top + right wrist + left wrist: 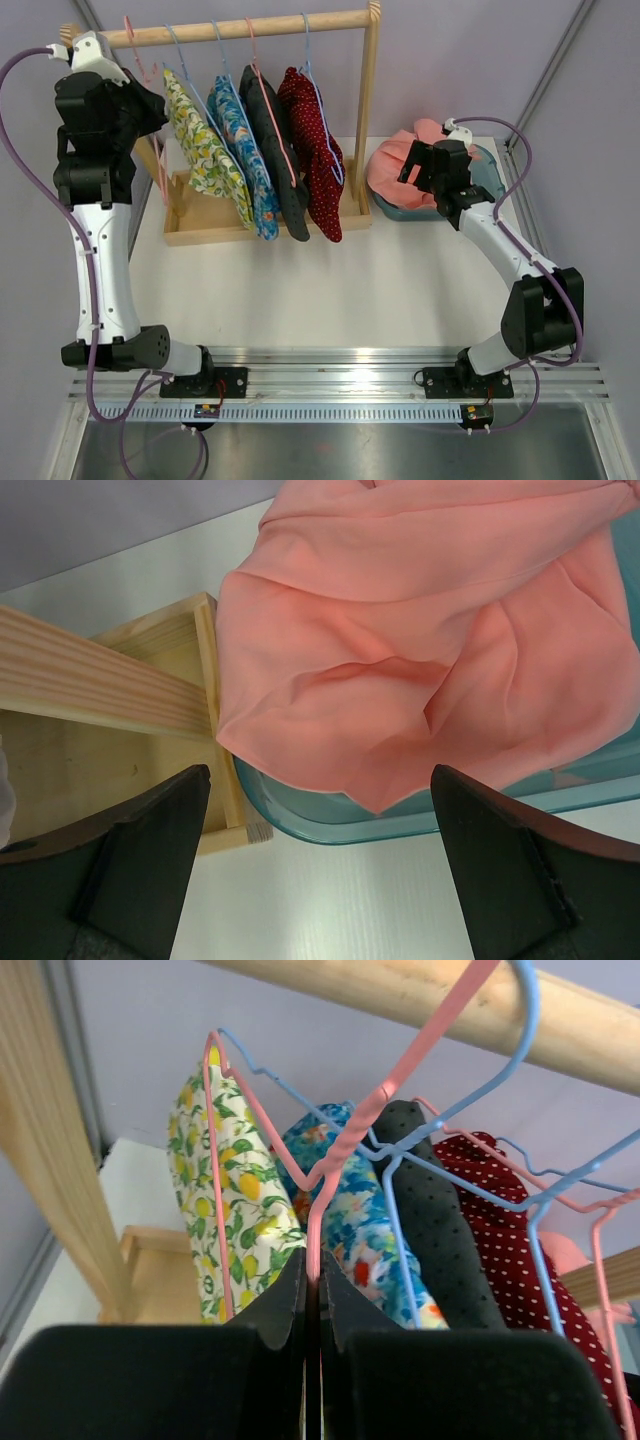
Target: Remove the skirt from the hanger
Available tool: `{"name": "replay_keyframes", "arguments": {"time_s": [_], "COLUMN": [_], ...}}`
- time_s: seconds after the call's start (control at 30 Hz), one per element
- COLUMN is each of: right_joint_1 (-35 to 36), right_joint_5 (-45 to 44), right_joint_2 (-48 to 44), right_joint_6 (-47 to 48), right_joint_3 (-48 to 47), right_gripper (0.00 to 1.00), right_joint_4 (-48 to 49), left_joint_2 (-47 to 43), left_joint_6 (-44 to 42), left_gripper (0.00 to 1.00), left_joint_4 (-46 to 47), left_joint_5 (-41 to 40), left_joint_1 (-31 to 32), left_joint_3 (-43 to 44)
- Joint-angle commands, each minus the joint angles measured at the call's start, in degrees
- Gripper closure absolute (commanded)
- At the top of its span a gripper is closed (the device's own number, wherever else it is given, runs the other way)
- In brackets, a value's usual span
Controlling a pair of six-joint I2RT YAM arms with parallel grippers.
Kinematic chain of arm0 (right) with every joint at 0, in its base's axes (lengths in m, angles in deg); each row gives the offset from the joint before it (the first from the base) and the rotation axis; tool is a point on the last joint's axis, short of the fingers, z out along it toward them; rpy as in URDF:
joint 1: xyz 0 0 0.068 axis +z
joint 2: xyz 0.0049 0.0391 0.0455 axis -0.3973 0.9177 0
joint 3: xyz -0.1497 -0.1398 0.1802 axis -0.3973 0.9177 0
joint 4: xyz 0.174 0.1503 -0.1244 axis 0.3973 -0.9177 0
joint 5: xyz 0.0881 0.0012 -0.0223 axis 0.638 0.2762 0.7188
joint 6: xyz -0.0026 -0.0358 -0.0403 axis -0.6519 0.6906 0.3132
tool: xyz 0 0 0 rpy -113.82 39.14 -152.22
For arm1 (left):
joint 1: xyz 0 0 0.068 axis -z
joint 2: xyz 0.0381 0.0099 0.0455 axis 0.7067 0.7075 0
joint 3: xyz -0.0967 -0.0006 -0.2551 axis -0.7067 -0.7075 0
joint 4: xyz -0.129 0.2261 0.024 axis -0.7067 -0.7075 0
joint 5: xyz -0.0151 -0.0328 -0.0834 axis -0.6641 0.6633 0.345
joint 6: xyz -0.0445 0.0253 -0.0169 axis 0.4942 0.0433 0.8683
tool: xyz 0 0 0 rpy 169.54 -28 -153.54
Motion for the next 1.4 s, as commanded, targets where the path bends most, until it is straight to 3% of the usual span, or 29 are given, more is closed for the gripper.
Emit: {"name": "replay_keyframes", "arguments": {"time_s": [0.0,0.27,0.73,0.83,0.87,0.9,0.97,1.07,1.13,1.37], "right_joint_1": [-0.31,-0.22,-0.31,-0.31,-0.31,-0.31,-0.31,-0.31,-0.31,-0.22], "right_joint_5": [1.46,2.16,2.25,2.51,2.69,2.86,3.04,3.57,3.83,4.18], "right_joint_2": [-3.07,-5.61,-11.06,-12.29,-12.56,-12.91,-13.79,-15.1,-15.89,-18.18], "right_joint_6": [-1.02,-0.32,0.04,-0.05,-0.14,-0.14,-0.31,-0.58,-0.58,-1.28], "right_joint_3": [1.04,3.06,4.74,4.83,5.0,5.0,5.26,5.44,5.7,6.49], "right_gripper": [0.01,0.01,0.01,0.0,0.01,0.01,0.0,0.01,0.01,0.01], "right_joint_4": [3.06,2.1,-0.98,-2.03,-2.39,-2.56,-3.18,-3.97,-4.41,-5.55], "left_joint_2": [0.76,9.99,6.4,3.59,2.88,2.27,0.51,-1.6,-2.57,-0.38], "left_joint_6": [2.68,6.81,6.9,6.38,6.03,5.76,5.67,6.72,7.6,8.39], "left_gripper": [1.0,1.0,0.99,0.7,0.51,0.4,0.27,0.27,0.33,0.41], "left_joint_4": [4.41,0.99,0.54,0.63,0.54,0.19,-0.6,-1.22,-0.43,-0.43], "left_joint_5": [6.91,6.64,11.47,12.17,12.52,12.7,12.7,15.41,17.35,15.26], "left_joint_1": [-0.91,-7.31,-11.81,-11.9,-11.9,-11.9,-11.9,-11.72,-11.28,-0.76], "left_joint_3": [4.43,13.83,3.74,3.12,3.29,3.56,4.69,5.58,5.76,6.55]}}
